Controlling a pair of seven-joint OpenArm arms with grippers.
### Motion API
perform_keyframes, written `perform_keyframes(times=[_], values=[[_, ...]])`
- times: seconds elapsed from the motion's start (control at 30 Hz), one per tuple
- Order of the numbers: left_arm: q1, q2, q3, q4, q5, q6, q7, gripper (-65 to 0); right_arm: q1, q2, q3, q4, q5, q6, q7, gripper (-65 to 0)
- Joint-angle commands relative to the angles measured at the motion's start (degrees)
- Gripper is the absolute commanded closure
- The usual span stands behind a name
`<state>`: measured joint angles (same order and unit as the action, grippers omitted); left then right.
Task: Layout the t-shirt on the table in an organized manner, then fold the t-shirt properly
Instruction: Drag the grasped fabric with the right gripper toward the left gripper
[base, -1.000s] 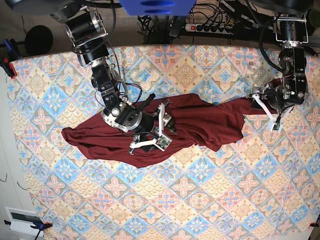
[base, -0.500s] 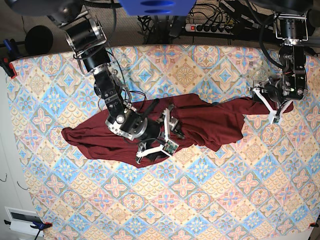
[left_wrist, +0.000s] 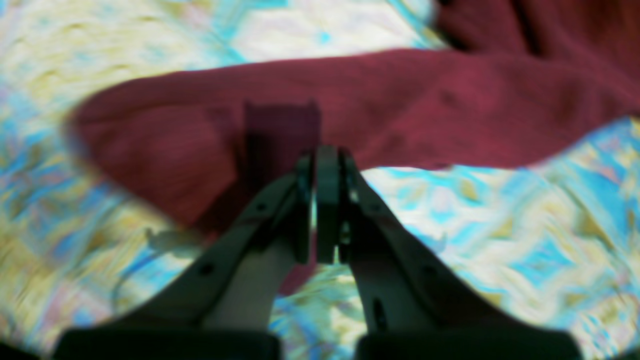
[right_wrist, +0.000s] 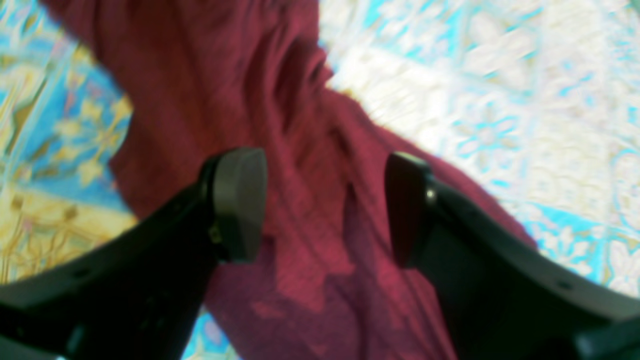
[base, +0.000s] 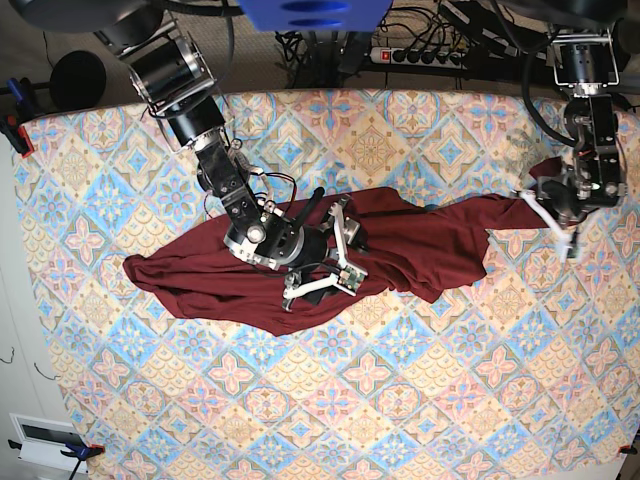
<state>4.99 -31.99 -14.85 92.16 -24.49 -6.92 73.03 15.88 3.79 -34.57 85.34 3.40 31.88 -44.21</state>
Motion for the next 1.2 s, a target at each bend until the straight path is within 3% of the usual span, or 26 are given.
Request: perform_keyframes(times=[0.0, 0.13, 0.27, 0.47, 0.57, 0.7, 0.9, 1.0, 1.17], values=[[-0.8, -0.6, -2.8, 2.1, 0.6, 0.2, -0.8, 0.0, 1.6, -0.6, 0.1, 1.0, 0.7, -0.1, 1.5, -36.4], [-2.8, 0.7, -9.2, 5.1, 4.1, 0.2, -0.9, 0.0, 1.5, -0.6, 0.1, 1.1, 0.7, -0.1, 1.5, -36.4], [-7.0, 0.7, -9.6, 5.4, 7.4, 0.2, -0.9, 0.0, 1.5, -0.6, -0.8, 1.1, 0.7, -0.1, 1.7, -36.4], [-6.3, 2.1, -9.1, 4.1, 9.5, 0.2, -0.6, 0.0, 1.6, -0.8, -4.8, -1.4, 0.5, -0.2, 1.9, -36.4], [-5.8, 2.9, -9.1, 2.2, 9.5, 0.2, -0.6, -1.1, 1.7, -0.8, -5.1, -4.2, -3.4, -0.2, 2.0, -36.4], [-4.7, 5.0, -9.1, 0.8, 9.3, 0.1, -0.8, -15.7, 3.6, -0.8, -5.1, -8.5, -10.6, -0.2, 2.0, -36.4], [-3.8, 6.3, -9.1, 0.7, 9.0, 0.0, -0.8, -40.9, 6.2, -0.9, -5.1, -14.0, -11.4, -0.2, 1.6, -36.1], [-3.8, 6.4, -7.1, 0.5, 9.2, 0.0, -0.8, -48.1, 6.0, -0.8, -5.0, -13.7, -11.4, -0.1, 1.4, -27.4], [-4.1, 6.4, -1.7, 0.5, 9.3, 0.0, -1.0, -48.9, 4.6, -0.1, -4.6, -3.8, -11.4, 0.1, 1.4, 0.0]])
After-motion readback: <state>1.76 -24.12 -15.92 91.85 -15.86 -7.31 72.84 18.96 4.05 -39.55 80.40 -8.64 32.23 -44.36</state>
